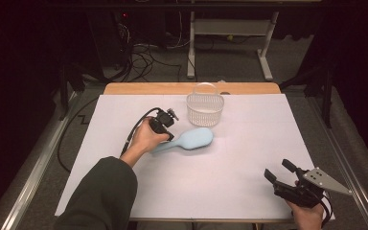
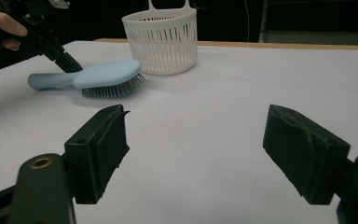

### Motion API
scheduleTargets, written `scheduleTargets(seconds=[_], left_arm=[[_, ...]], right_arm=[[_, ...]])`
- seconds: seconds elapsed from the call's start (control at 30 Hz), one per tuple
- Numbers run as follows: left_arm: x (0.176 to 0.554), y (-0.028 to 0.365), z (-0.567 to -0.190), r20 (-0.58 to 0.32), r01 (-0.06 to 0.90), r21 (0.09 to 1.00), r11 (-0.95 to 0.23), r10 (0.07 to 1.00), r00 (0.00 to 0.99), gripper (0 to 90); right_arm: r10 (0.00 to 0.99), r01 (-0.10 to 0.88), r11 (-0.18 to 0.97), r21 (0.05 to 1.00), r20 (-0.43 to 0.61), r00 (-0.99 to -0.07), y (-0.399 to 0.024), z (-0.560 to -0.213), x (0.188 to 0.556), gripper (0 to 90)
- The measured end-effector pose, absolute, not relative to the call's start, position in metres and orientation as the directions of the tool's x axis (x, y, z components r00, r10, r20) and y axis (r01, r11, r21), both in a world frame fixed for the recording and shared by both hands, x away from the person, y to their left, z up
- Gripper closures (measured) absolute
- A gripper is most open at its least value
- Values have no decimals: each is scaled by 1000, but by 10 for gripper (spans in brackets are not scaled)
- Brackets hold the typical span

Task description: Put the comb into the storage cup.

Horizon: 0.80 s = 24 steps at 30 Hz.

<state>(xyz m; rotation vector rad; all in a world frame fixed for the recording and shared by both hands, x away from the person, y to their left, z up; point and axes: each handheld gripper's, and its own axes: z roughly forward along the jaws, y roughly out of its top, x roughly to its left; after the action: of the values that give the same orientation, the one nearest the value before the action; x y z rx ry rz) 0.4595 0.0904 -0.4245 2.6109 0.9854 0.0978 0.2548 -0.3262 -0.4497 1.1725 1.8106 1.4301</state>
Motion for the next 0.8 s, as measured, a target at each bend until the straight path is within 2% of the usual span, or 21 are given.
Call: scheduleTargets(seconds=[0.8], left_arm=[[434, 100, -429, -99, 630, 379, -678, 647, 756, 893]], right_arm=[[878, 294, 53, 954, 96, -469, -326, -449, 254, 223]])
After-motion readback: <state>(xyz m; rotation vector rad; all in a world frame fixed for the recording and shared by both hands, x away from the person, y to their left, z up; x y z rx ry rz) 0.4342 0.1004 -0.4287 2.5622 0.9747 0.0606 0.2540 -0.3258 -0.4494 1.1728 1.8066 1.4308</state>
